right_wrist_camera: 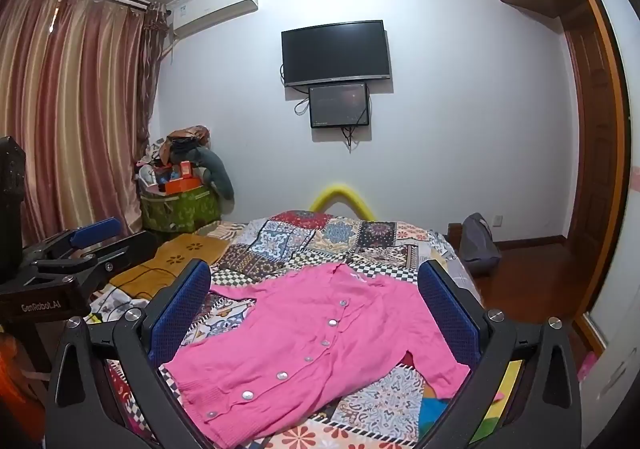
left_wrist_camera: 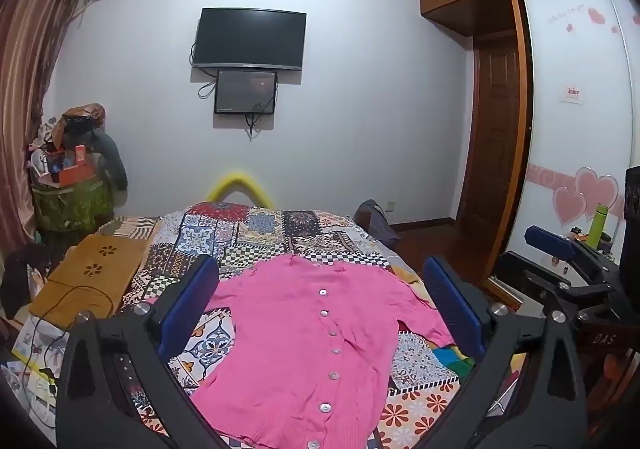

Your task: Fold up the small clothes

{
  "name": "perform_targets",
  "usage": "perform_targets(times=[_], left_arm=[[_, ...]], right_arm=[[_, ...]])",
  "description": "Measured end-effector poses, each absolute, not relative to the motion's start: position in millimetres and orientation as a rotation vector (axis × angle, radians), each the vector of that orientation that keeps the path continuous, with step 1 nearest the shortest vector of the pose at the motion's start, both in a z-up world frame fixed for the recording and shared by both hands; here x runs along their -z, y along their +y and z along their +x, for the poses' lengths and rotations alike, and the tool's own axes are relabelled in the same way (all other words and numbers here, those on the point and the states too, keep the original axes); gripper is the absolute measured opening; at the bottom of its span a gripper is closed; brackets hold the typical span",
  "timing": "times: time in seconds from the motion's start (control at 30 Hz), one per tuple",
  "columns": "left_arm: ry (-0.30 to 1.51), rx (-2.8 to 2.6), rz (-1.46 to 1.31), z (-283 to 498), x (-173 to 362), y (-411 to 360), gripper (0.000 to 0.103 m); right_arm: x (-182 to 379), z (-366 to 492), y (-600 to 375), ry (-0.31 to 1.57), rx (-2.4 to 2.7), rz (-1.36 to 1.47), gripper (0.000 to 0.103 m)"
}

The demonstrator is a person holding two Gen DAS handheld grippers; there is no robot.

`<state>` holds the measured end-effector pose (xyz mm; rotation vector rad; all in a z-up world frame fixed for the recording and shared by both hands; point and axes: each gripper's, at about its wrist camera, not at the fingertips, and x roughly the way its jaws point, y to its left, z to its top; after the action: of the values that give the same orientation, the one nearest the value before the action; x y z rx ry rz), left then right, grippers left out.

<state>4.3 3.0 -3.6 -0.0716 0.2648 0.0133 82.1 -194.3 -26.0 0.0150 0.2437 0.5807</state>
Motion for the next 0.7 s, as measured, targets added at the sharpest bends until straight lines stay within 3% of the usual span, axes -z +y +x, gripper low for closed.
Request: perform_targets(times=[0.7], left_arm=[[0.264,-0.025,-0.070,5.1,2.6,-3.2,0.103]], right_arm=[[28.9,84.4,-192.5,0.251,-0.578,0.020,0.103]])
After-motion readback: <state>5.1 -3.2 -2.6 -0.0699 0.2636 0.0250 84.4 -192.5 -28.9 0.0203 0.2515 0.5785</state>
